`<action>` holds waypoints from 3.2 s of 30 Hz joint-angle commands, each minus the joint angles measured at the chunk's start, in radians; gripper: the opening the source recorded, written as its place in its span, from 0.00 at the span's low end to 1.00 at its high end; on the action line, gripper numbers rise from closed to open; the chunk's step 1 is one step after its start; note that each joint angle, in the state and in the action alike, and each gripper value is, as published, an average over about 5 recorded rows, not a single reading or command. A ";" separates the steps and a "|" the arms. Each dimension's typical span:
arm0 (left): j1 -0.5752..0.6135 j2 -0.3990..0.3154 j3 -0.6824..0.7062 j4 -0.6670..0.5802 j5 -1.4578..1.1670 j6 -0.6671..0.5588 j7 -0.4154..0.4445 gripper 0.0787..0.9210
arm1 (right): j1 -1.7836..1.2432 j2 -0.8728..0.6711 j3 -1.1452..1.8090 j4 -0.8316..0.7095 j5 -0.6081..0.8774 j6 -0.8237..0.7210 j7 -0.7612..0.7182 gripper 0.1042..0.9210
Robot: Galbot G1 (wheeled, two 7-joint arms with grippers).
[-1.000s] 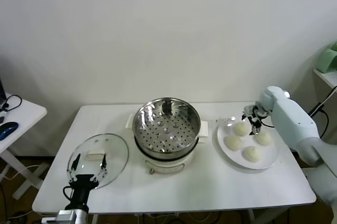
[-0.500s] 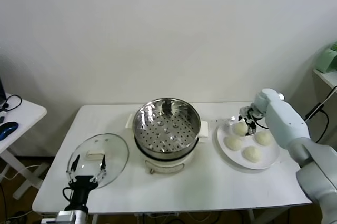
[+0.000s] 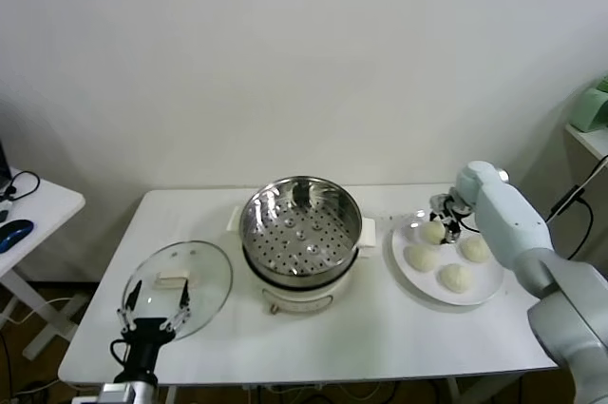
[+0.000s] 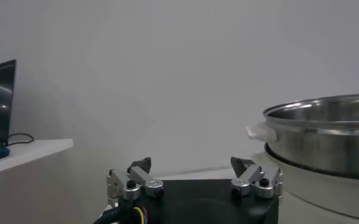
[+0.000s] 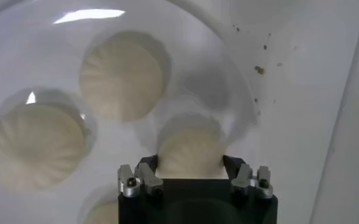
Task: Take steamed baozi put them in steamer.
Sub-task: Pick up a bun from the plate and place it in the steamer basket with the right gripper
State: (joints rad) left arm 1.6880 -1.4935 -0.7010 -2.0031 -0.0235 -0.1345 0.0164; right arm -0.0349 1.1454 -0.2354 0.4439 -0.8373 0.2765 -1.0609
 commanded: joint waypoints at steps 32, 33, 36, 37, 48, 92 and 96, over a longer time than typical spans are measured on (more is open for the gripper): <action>-0.002 0.062 0.000 -0.017 0.011 0.026 0.001 0.88 | 0.457 -0.181 -0.614 0.726 0.370 0.159 -0.077 0.73; -0.006 0.066 0.003 -0.015 0.012 0.028 0.001 0.88 | 0.476 -0.174 -0.631 0.745 0.384 0.159 -0.078 0.73; -0.017 0.085 0.012 -0.007 0.016 0.032 0.002 0.88 | 0.516 -0.138 -0.669 0.790 0.408 0.159 -0.079 0.73; -0.021 0.095 0.015 -0.004 0.018 0.033 0.003 0.88 | 0.524 -0.122 -0.675 0.802 0.411 0.159 -0.079 0.73; -0.025 0.197 0.022 0.030 0.015 0.032 0.016 0.88 | 0.485 0.097 -0.730 0.801 0.387 0.163 -0.078 0.73; -0.011 0.190 0.005 0.043 0.016 0.030 0.015 0.88 | 0.305 0.215 -0.732 0.612 0.155 0.254 -0.044 0.77; -0.012 0.188 0.005 0.044 0.016 0.031 0.012 0.88 | 0.304 0.214 -0.733 0.609 0.157 0.255 -0.039 0.84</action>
State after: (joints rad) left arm 1.6769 -1.3057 -0.6966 -1.9595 -0.0076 -0.1051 0.0285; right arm 0.2740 1.3545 -0.9678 1.0565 -0.6723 0.5288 -1.1033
